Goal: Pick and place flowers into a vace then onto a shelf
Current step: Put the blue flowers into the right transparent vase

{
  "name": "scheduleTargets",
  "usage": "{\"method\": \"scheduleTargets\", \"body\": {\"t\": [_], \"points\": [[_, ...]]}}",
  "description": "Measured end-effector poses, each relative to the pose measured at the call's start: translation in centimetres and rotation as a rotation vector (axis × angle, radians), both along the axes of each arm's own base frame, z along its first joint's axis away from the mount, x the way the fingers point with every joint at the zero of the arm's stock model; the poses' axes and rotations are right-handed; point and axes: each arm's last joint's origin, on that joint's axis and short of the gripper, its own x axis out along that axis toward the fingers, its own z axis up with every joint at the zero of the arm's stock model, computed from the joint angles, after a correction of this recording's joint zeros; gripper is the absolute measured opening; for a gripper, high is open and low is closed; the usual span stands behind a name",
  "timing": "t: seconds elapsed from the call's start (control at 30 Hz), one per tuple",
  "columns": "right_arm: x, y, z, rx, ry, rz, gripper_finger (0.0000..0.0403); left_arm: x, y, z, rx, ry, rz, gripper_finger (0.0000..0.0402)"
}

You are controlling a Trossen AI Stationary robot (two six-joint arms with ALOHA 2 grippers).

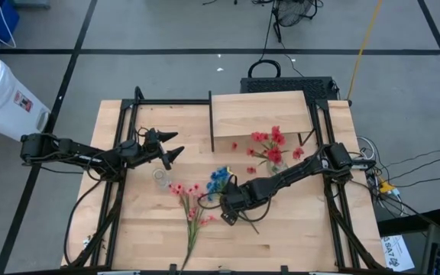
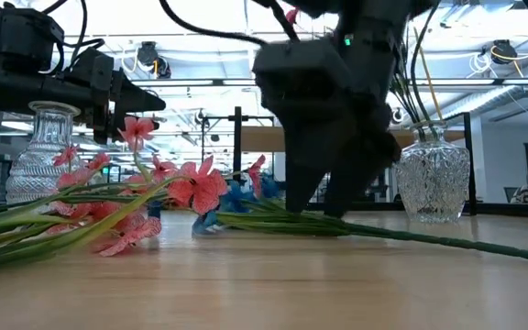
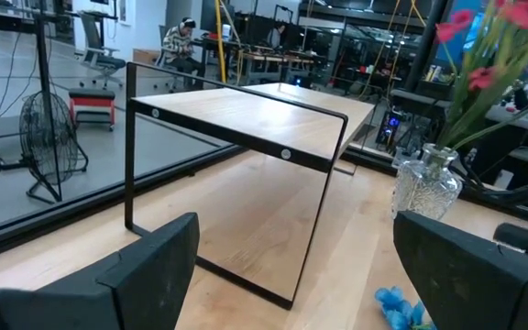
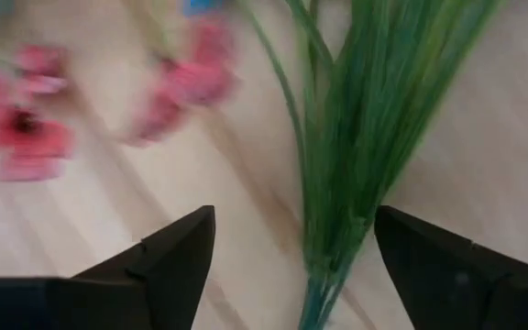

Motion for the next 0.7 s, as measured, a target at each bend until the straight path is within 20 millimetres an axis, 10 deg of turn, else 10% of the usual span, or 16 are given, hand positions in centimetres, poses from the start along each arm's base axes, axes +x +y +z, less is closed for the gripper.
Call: {"method": "scheduleTargets", "body": {"t": [0.33,0.7], "points": [[-1.1,-0.4,-2.1,0.002,-0.011,-0.058,0.0249,0.0,0.0,0.0,0.000,0.000,0.000,0.0365],[-1.1,-1.3,-2.3,-0.025,0.012,-0.056,0.0017,0.0,0.0,0.0,0.000,0.000,0.000,0.0365]]}}
